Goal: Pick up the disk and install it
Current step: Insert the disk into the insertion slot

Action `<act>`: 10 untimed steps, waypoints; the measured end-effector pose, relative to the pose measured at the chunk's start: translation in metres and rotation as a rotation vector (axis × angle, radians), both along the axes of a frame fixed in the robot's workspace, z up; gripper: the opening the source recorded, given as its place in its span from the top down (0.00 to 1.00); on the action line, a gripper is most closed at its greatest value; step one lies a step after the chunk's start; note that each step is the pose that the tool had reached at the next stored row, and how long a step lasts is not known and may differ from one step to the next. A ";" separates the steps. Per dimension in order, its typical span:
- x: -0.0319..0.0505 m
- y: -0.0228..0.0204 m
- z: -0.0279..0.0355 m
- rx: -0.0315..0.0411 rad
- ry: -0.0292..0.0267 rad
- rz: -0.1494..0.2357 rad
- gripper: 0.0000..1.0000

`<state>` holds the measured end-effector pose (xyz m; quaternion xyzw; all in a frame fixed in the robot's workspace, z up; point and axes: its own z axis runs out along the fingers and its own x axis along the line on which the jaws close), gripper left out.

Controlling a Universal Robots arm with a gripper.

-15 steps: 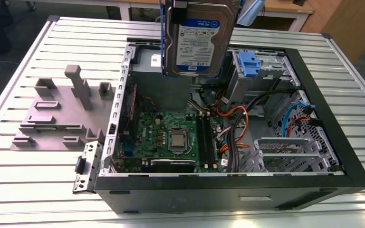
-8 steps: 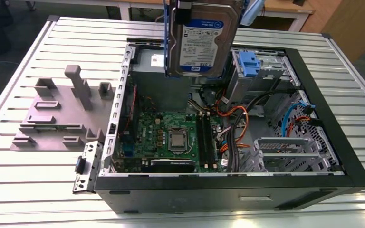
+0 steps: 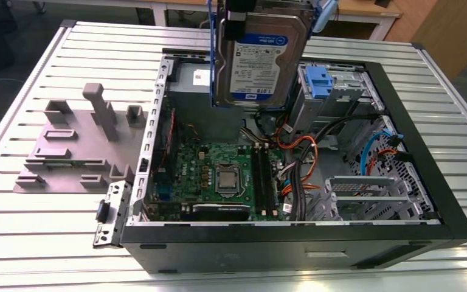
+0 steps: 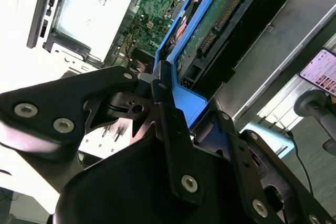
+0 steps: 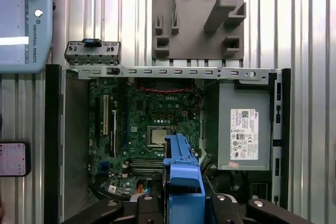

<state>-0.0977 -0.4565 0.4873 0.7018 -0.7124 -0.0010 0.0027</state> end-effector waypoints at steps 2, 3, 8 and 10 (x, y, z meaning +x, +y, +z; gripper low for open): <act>0.0002 -0.0004 -0.0002 -0.0003 0.0001 0.000 0.64; 0.0007 -0.0005 -0.0003 -0.0004 0.0000 0.000 0.64; 0.0088 -0.0005 -0.0005 -0.0006 0.0001 0.000 0.64; 0.0126 -0.0005 -0.0006 -0.0005 0.0000 0.000 0.64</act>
